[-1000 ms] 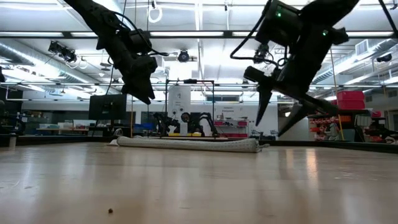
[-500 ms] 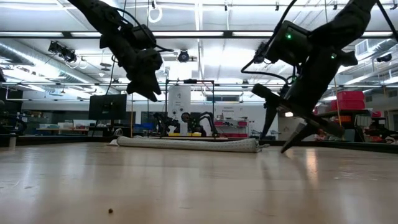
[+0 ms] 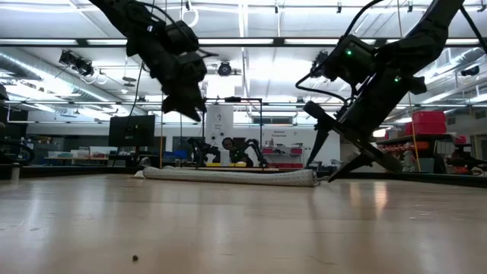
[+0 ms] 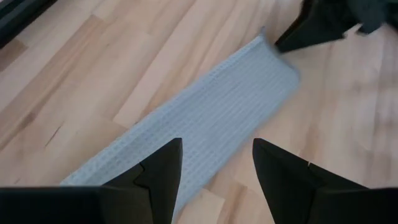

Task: Fold microfiber towels
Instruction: Fold the gray towel

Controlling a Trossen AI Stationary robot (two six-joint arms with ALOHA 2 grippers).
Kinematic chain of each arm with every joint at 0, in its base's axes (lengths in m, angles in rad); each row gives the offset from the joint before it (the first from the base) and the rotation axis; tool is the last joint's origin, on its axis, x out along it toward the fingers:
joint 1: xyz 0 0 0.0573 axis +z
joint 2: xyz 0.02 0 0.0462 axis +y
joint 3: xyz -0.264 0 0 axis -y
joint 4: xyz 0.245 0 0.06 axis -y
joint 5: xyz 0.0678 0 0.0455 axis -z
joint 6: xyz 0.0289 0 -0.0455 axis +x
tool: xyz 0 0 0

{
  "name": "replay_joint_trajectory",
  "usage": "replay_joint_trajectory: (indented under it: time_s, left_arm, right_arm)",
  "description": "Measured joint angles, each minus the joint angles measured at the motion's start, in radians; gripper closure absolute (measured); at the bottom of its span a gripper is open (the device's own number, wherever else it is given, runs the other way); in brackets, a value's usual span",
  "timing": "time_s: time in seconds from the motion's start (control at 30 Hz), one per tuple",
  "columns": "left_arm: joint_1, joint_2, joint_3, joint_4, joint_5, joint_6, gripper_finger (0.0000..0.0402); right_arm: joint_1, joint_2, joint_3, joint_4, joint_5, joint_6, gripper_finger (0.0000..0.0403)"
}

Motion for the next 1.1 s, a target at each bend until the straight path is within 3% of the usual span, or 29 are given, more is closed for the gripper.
replay_joint_trajectory:
  time_s: [0.17, 0.3, 0.47, 0.73, 1.1]
  left_arm:
    - [0.014, 0.022, -0.078, -0.056, -0.031, 0.007, 0.0200]
    - [0.012, 0.084, -0.125, -0.068, -0.033, 0.042, 0.0226]
    - [0.013, 0.157, -0.127, -0.059, -0.050, 0.062, 0.0278]
    - [0.014, 0.168, -0.127, -0.031, -0.147, 0.081, 0.0390]
    - [0.015, 0.198, -0.126, -0.006, -0.165, 0.076, 0.0399]
  right_arm:
    - [-0.002, 0.000, 0.018, 0.008, -0.008, -0.031, 0.0179]
    - [0.000, 0.000, 0.018, 0.005, -0.010, -0.032, 0.0176]
    - [0.001, 0.000, 0.018, 0.003, -0.038, -0.042, 0.0186]
    - [0.014, -0.001, 0.018, 0.004, -0.039, -0.041, 0.0186]
    - [0.029, -0.001, 0.019, 0.009, -0.053, -0.033, 0.0200]
